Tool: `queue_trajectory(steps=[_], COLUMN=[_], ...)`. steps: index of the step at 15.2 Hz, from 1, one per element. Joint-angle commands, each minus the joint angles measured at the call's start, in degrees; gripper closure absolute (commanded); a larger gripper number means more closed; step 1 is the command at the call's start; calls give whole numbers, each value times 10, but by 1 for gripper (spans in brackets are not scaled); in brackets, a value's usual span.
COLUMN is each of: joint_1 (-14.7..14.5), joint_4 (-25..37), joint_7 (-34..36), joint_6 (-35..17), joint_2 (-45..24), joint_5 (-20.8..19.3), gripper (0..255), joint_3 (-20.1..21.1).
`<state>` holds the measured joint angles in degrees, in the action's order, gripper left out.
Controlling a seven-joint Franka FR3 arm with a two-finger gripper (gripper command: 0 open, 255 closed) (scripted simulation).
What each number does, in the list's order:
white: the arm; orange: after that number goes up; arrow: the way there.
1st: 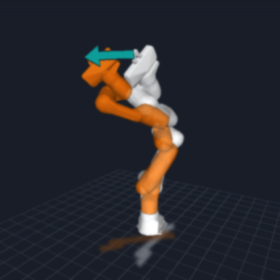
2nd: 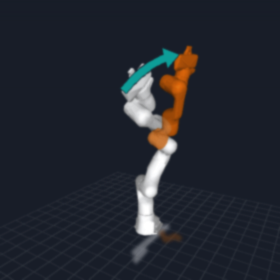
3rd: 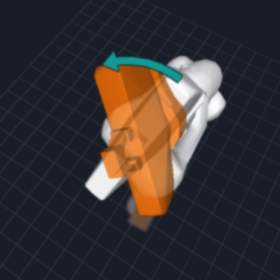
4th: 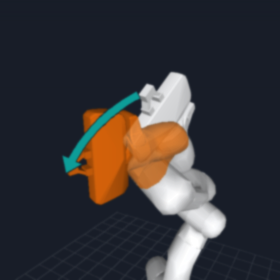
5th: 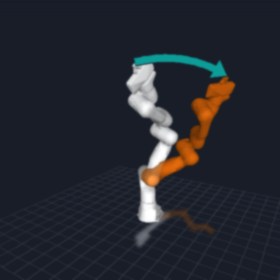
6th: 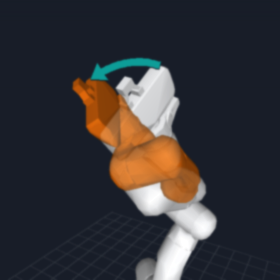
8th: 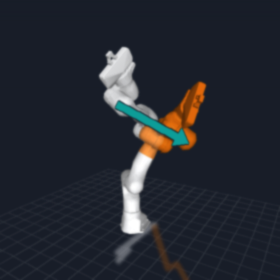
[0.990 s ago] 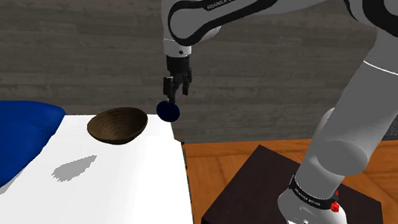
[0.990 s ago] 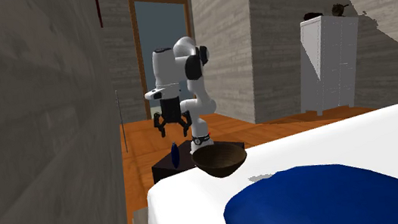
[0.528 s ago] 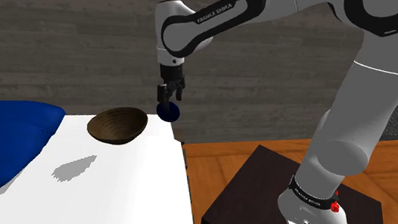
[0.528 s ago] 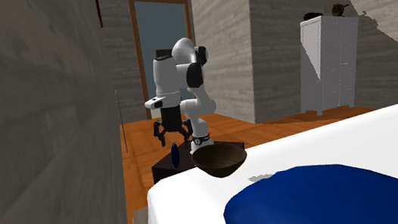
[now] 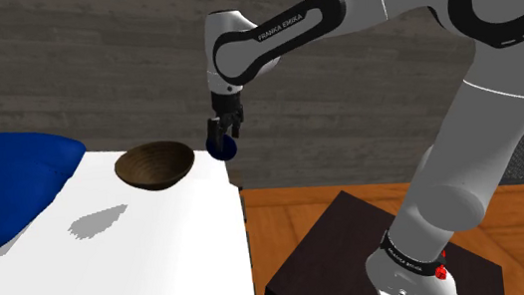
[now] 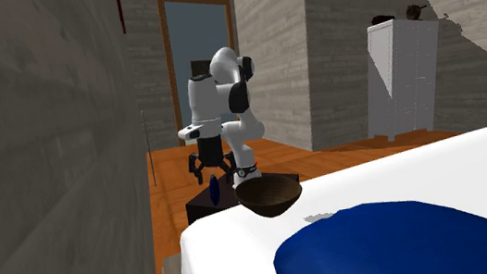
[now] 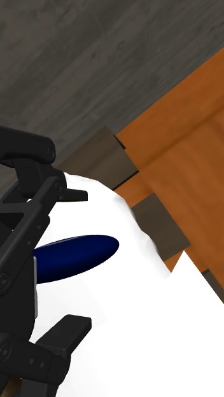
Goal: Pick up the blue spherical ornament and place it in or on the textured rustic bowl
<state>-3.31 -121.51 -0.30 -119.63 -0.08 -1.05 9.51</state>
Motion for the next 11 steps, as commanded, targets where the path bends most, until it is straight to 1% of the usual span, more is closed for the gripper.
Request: queue_trajectory(steps=[1,2,3,11], joint_1=[0,0,0,0], joint_4=[0,0,0,0], joint_7=[0,0,0,0], joint_6=[0,0,0,0], joint_2=[0,0,0,0], joint_5=[0,0,0,0], gripper=[0,0,255,255], joint_3=[0,0,0,0])
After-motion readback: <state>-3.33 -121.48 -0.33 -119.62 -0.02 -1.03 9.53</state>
